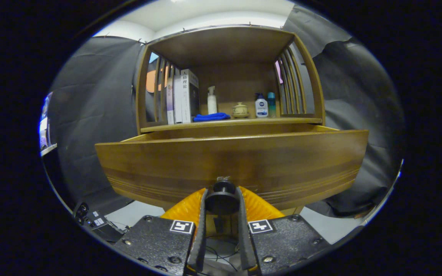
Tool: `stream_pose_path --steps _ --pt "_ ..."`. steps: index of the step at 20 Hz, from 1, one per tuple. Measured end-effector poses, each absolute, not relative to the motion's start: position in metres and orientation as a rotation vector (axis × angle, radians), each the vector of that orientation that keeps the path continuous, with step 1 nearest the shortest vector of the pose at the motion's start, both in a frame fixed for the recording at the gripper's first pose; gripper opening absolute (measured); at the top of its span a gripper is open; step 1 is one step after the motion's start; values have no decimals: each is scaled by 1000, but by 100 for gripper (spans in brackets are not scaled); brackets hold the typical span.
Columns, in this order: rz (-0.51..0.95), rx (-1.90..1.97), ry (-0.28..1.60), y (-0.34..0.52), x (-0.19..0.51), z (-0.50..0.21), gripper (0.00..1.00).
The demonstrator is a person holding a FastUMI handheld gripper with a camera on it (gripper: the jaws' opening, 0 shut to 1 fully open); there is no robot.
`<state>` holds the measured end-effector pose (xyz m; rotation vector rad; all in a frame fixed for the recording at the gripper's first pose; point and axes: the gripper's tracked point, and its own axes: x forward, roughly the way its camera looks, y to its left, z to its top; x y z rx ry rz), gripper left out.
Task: Pull open the drawer, take out the items inside it, and place them on the countertop above the cabinet.
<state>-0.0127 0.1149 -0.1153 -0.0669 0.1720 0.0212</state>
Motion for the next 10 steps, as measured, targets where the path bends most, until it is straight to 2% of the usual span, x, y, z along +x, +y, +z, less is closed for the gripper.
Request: stream_pose_path --steps 10 --pt "26 -85 163 120 -30 -118 39"
